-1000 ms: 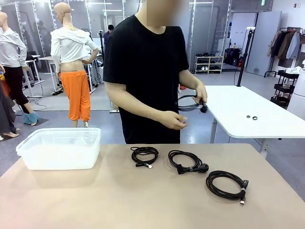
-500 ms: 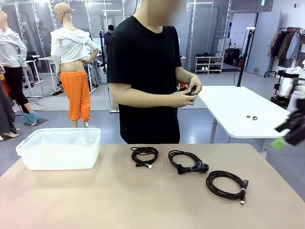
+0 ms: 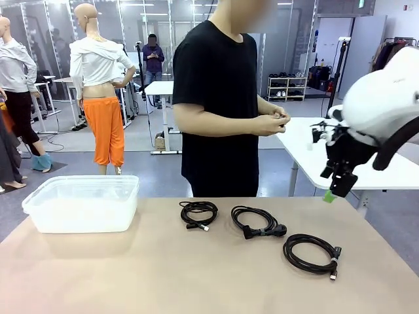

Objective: Organize and store the cables.
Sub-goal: Place the Power Cable into the Organizing box.

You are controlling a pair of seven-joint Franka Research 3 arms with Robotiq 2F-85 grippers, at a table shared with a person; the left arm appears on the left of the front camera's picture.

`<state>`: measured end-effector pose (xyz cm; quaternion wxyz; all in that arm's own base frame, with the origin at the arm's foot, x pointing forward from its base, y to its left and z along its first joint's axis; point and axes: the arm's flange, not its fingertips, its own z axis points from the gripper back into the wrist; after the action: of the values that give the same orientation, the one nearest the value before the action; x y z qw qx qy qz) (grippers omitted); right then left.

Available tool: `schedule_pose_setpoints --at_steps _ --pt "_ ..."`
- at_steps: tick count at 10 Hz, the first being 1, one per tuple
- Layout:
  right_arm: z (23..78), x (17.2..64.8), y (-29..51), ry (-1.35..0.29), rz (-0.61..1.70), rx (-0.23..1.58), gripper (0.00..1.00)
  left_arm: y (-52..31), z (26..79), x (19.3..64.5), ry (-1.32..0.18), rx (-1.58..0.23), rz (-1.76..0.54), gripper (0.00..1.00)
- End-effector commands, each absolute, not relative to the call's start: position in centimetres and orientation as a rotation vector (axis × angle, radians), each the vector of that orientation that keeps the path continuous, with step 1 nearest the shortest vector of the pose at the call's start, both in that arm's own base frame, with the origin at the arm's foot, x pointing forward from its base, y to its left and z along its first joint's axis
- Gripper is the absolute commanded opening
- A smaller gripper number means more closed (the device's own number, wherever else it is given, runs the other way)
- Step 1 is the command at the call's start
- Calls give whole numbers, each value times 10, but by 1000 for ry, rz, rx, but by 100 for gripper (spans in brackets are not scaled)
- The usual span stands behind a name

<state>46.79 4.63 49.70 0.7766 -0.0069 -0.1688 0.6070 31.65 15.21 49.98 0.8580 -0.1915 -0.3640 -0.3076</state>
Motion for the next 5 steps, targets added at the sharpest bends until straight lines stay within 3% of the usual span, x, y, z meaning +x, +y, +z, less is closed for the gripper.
schedule_pose_setpoints --at_steps 1,5 --pt "477 498 66 -297 1416 -51 100 153 499 315 -774 -412 -664 100" --pt "426 520 130 -243 1544 -51 100 153 499 315 -774 -412 -664 100"
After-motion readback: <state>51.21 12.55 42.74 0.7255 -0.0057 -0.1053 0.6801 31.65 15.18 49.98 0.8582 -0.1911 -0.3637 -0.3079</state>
